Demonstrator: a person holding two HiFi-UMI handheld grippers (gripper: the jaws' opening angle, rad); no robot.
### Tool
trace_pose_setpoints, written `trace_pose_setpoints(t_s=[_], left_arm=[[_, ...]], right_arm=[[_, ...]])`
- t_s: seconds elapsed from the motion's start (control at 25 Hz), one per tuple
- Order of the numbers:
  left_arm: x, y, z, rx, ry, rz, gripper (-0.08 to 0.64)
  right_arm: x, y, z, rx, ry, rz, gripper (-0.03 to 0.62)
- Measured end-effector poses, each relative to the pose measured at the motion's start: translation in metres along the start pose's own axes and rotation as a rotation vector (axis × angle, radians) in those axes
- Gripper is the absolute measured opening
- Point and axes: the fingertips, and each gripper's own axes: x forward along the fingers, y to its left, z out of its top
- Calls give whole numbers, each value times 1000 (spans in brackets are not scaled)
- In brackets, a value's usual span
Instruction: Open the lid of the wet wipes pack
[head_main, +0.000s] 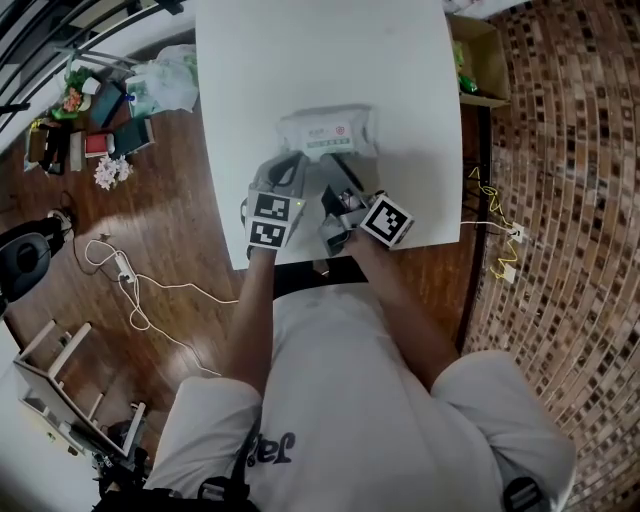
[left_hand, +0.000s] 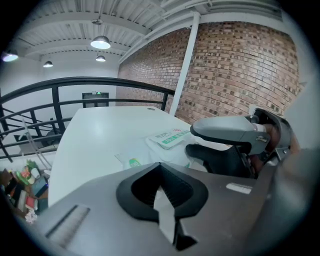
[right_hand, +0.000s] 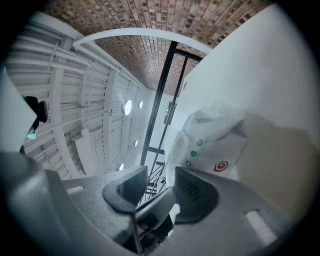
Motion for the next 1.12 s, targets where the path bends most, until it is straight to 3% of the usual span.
trace_pose_setpoints(t_s=[0.04,0.08,0.44,0.72,0.96,1.04,1.12], left_arm=[[0,0,0,6,3,1,15],[0,1,0,10,4,0,17],[0,1,0,0,2,-10,17],[0,1,0,-4,-1,-18,15],[0,2,1,-7,-5,-22,17],[0,1,1,-11,-9,-20,17],[0,0,1,-15,-12,-21,17]], right_arm=[[-1,4,3,-28,-7,12,59],[-1,9,7,-58,-15,19,6],[20,25,33,-327,158,-100,11],[-7,-8,-5,-295,333,-263,66],[8,-10,-1,-297,329,-266,46],[16,1,8,-353,328,-240,40],[23,10,14,-472,367,-225,48]])
